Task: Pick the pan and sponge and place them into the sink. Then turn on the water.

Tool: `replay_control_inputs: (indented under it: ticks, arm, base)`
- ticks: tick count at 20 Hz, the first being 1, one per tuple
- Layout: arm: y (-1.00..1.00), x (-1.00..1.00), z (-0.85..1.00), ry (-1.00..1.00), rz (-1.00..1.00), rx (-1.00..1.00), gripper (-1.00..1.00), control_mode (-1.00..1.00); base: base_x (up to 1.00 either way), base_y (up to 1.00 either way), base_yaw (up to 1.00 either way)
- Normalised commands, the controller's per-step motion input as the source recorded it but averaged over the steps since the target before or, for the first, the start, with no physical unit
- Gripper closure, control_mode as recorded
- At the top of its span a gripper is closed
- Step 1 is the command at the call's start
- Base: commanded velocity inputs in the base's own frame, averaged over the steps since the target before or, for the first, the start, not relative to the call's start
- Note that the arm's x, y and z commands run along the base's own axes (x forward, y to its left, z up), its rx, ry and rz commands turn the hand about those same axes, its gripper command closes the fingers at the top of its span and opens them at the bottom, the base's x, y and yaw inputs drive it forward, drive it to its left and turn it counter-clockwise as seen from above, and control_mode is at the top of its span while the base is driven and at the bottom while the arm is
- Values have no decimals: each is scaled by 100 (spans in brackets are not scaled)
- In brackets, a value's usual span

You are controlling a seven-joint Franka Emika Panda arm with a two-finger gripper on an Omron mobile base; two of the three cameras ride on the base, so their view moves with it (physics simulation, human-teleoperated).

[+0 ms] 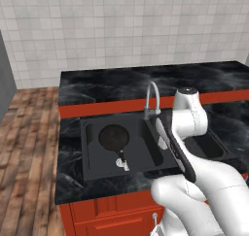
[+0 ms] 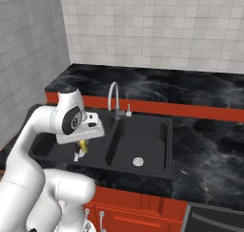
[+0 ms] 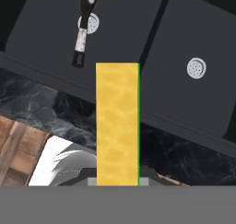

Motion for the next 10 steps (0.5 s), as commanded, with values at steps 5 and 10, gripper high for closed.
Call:
replay_control_inputs:
  ticks: [5, 10]
  arm:
    - [36, 5, 0, -7, 0, 0, 100, -100]
    - [26, 20, 0, -8, 0, 0, 100, -100]
  base:
    - [0, 0, 0]
    - [0, 0, 0]
